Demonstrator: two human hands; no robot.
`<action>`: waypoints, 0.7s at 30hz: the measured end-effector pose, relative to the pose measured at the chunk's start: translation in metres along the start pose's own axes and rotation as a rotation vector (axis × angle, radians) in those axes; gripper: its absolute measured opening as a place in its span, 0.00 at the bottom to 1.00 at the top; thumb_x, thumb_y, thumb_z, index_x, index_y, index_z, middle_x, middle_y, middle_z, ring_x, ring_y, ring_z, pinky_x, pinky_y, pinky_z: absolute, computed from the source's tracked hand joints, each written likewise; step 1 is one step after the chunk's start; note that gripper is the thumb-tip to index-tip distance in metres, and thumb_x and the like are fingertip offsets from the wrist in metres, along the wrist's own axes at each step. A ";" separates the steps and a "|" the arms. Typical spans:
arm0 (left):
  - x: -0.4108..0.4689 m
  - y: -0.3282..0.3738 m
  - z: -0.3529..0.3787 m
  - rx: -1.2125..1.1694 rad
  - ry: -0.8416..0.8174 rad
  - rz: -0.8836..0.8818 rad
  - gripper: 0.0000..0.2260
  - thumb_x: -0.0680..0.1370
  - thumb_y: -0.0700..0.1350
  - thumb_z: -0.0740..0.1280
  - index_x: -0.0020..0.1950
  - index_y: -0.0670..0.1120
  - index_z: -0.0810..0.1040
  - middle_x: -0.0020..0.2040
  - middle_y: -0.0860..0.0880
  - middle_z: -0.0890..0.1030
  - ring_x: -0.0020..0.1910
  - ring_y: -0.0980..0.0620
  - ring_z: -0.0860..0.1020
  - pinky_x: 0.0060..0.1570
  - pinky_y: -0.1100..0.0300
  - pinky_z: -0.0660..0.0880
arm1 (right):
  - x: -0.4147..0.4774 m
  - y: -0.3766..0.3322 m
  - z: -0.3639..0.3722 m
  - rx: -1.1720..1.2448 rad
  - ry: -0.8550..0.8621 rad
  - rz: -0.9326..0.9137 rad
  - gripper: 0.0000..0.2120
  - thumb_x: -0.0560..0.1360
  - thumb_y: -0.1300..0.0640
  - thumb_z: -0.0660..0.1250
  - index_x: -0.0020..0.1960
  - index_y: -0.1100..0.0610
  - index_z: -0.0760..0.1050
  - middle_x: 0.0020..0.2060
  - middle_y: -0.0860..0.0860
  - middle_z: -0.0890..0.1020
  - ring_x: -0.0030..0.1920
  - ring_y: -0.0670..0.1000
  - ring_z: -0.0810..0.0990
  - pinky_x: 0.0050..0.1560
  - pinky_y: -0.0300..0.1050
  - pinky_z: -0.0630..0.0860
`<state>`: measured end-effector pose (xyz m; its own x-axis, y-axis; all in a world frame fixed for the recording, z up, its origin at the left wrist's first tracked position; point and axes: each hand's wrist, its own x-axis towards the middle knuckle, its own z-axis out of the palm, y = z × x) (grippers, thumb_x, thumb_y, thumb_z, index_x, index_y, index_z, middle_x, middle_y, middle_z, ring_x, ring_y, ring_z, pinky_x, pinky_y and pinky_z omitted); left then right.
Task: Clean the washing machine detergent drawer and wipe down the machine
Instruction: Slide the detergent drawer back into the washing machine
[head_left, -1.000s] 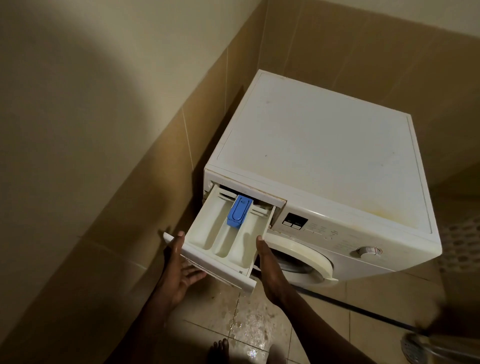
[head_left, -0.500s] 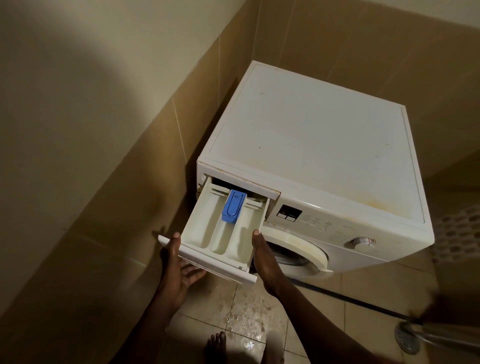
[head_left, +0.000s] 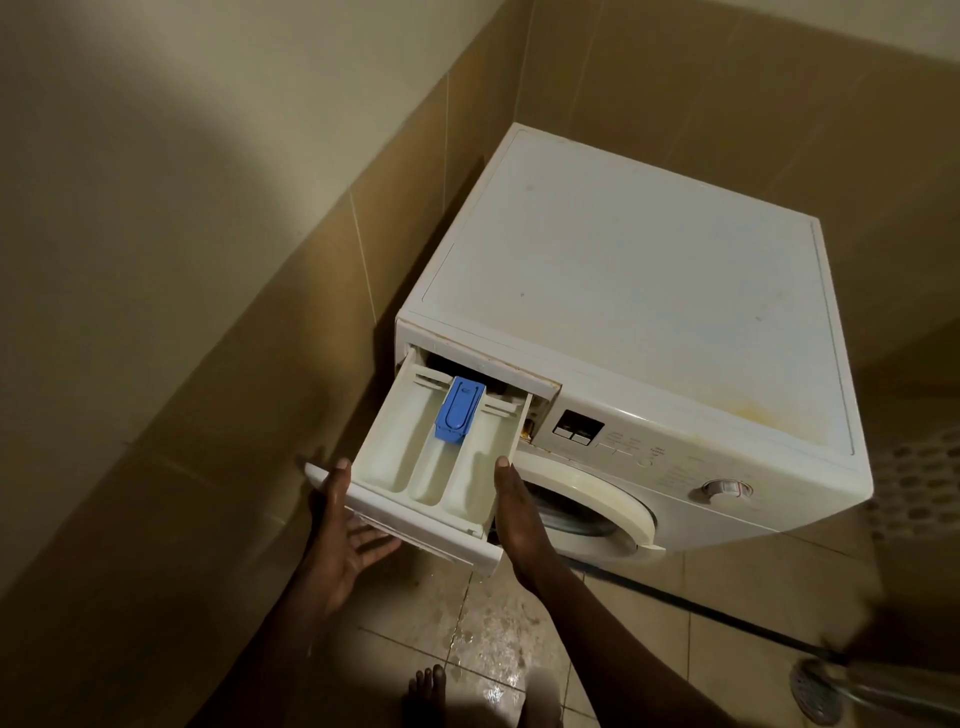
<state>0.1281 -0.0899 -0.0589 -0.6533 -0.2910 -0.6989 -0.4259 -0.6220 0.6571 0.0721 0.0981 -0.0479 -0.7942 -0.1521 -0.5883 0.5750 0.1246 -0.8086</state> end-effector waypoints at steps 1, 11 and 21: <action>0.000 -0.001 0.000 0.004 0.000 -0.011 0.20 0.79 0.60 0.60 0.69 0.54 0.65 0.59 0.37 0.75 0.61 0.32 0.75 0.64 0.33 0.71 | -0.001 0.000 0.000 -0.003 0.003 -0.009 0.22 0.81 0.42 0.50 0.72 0.49 0.63 0.60 0.50 0.76 0.55 0.46 0.77 0.43 0.36 0.76; 0.000 -0.001 -0.005 0.034 -0.011 -0.007 0.25 0.78 0.59 0.62 0.74 0.55 0.62 0.65 0.35 0.73 0.60 0.32 0.76 0.60 0.31 0.73 | -0.017 0.009 -0.003 -0.019 0.017 0.022 0.19 0.82 0.44 0.49 0.70 0.49 0.64 0.53 0.46 0.78 0.50 0.46 0.79 0.31 0.32 0.75; -0.001 -0.001 -0.003 -0.003 -0.028 -0.021 0.32 0.74 0.61 0.64 0.75 0.52 0.62 0.66 0.34 0.72 0.60 0.33 0.76 0.59 0.35 0.74 | -0.010 -0.004 -0.005 -0.051 0.009 0.004 0.22 0.82 0.42 0.50 0.71 0.50 0.65 0.55 0.49 0.77 0.49 0.44 0.78 0.35 0.34 0.74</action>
<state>0.1306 -0.0908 -0.0601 -0.6614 -0.2579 -0.7043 -0.4374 -0.6301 0.6415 0.0770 0.1038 -0.0388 -0.7938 -0.1426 -0.5913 0.5677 0.1753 -0.8044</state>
